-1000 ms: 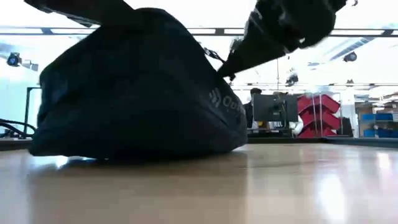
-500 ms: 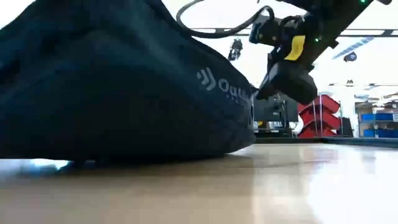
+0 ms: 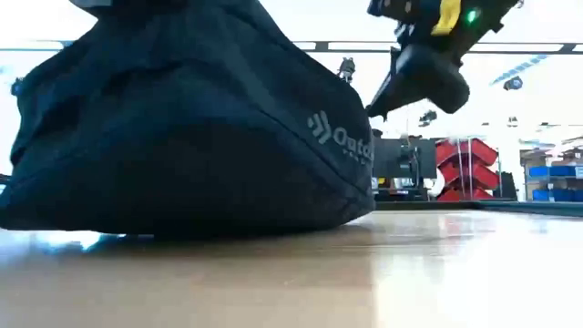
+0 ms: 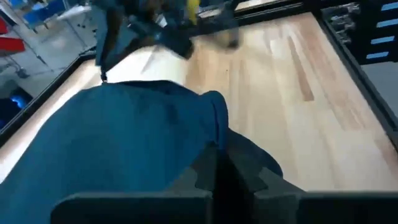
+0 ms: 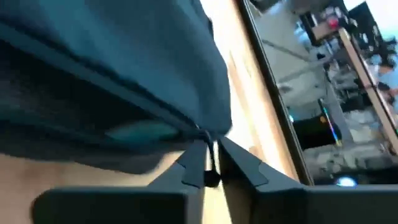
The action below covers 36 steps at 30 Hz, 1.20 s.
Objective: Unpack backpack
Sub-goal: Open the dark blue backpack
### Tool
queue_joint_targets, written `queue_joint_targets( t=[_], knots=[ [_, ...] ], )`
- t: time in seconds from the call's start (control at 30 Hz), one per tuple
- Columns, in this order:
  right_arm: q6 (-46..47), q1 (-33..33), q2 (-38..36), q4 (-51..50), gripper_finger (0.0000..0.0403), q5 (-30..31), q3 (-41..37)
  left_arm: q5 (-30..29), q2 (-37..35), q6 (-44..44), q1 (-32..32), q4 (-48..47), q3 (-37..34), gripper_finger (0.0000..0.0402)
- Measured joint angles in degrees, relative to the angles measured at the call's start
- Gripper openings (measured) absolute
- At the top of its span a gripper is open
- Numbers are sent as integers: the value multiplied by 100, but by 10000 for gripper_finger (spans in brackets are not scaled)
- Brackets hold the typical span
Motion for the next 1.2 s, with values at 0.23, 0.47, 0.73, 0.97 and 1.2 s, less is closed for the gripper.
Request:
queue_joint_targets(
  t=[0.23, 0.47, 0.73, 0.97, 1.2],
  knots=[
    [-1253, 295, 202, 2309, 171, -1358, -115, 73, 4, 6, 157, 5, 0, 0],
    [-2395, 178, 756, 4379, 209, -1885, -119, 439, 156, 493, 209, 510, 0, 0],
    [-2489, 52, 1140, 4428, 129, -2381, 190, 468, 243, 584, 234, 590, 0, 8],
    [-3125, 260, 957, 4419, 15, -1073, 219, 428, 244, 451, 216, 397, 9, 38],
    [-3725, 613, 582, 4272, 3, 492, 223, 451, 243, -300, 207, -359, 9, 77]
  ],
)
